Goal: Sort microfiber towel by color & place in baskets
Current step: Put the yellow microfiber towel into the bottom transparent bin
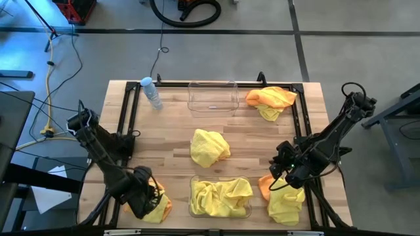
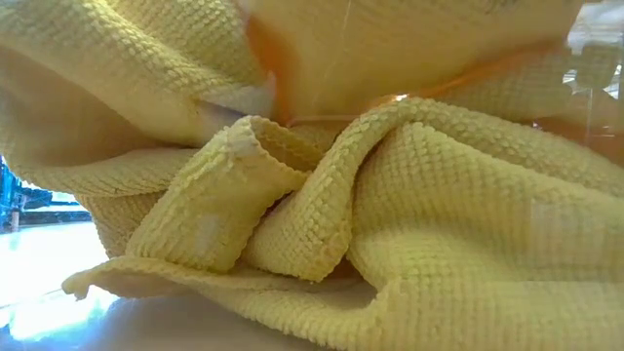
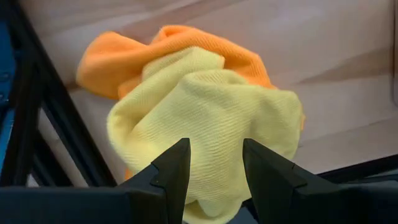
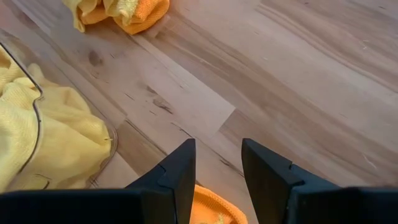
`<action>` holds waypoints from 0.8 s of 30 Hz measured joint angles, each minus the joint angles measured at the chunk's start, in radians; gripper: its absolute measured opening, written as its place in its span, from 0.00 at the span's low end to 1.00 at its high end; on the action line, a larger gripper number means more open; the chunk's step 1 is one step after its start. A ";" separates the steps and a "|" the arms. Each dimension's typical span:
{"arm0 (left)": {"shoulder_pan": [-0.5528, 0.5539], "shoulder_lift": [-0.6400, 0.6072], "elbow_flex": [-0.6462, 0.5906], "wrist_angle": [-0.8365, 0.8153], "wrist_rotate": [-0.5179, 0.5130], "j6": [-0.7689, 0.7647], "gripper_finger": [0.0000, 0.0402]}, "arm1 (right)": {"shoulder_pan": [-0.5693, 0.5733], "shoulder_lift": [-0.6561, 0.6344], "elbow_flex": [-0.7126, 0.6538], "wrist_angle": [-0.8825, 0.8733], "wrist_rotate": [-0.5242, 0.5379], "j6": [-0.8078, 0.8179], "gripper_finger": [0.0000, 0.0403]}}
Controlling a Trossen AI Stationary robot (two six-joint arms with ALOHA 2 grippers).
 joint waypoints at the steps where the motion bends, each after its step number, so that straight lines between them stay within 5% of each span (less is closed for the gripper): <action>1: -0.005 0.000 -0.011 0.019 0.000 0.006 0.34 | 0.000 0.000 0.000 0.000 0.000 -0.004 0.31; 9: -0.033 0.027 -0.115 0.190 0.018 0.015 0.33 | 0.000 0.000 0.000 0.000 0.001 -0.007 0.31; 13: -0.034 0.065 -0.111 0.192 0.065 0.047 0.24 | 0.000 0.000 0.000 0.000 0.020 -0.008 0.31; 17: -0.034 0.078 -0.079 0.178 0.034 0.073 0.04 | 0.000 0.000 0.000 0.000 0.030 -0.008 0.31; 24: -0.034 0.077 0.103 0.016 -0.046 0.152 0.00 | 0.000 0.000 0.000 0.000 0.050 -0.008 0.31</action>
